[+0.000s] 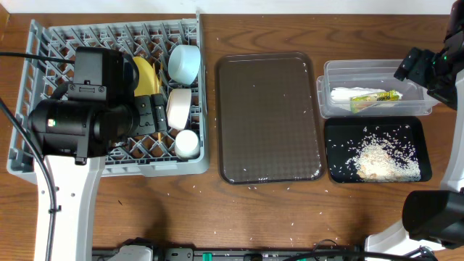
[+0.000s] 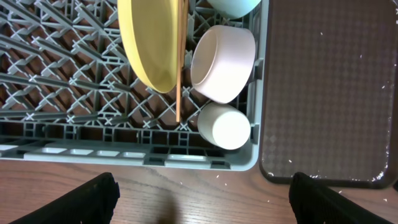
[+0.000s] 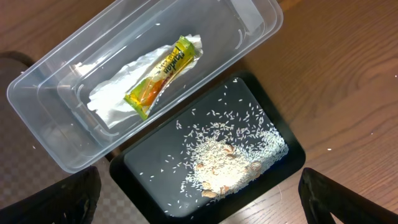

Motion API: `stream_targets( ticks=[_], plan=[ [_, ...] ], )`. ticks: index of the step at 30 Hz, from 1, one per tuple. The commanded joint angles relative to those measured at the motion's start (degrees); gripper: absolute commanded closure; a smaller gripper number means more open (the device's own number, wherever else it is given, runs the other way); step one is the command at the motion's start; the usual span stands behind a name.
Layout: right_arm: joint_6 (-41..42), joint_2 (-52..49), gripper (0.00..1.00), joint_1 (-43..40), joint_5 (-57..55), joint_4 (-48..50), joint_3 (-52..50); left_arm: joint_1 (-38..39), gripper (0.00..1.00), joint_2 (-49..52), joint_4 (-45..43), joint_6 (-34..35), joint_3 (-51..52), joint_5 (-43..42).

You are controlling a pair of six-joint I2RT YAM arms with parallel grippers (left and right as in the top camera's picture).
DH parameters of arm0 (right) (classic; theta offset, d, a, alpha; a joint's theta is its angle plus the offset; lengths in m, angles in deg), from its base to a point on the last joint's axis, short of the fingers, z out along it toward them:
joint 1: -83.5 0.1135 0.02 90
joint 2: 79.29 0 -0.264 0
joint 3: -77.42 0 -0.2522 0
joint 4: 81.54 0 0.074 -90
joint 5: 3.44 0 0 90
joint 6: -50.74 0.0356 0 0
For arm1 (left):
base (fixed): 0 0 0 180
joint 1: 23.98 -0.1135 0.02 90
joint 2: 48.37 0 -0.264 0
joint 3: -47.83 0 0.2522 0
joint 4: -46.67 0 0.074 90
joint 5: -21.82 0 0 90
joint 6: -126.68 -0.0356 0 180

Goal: Sort waste into correct bins and load items into the dishwasher

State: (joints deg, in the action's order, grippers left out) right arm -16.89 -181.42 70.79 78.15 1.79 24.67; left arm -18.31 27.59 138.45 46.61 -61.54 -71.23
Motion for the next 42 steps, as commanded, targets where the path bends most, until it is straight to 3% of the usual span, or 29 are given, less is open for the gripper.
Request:
stream_targets(
  ticks=[1,7,10,13,22,32,42],
  plan=[
    [0.76,-0.2,0.01,0.02,-0.35,-0.07,0.04,-0.13,0.11,-0.35,0.81,-0.02,-0.85,0.28],
    [0.76,-0.2,0.01,0.02,-0.35,-0.07,0.04,-0.13,0.11,-0.42,-1.7,-0.39,-0.81,0.35],
    [0.76,-0.2,0.01,0.02,-0.35,-0.07,0.04,-0.28,0.1,-1.62,-7.23,-3.06,1.01,1.27],
    [0.76,-0.2,0.01,0.02,-0.35,-0.07,0.04,-0.76,0.1,-10.38,-23.41,-9.09,11.34,2.23],
    [0.76,-0.2,0.01,0.02,-0.35,-0.07,0.04,-7.26,0.1,-36.41,-51.17,-9.94,45.16,2.21],
    [0.76,-0.2,0.01,0.02,-0.35,-0.04,0.04,-11.3,0.09,-62.03,-63.95,-9.92,72.76,2.21],
    [0.76,-0.2,0.01,0.02,-0.35,-0.07,0.04,-11.41,0.09,-73.88,-77.13,-9.92,89.94,2.21]
  ],
)
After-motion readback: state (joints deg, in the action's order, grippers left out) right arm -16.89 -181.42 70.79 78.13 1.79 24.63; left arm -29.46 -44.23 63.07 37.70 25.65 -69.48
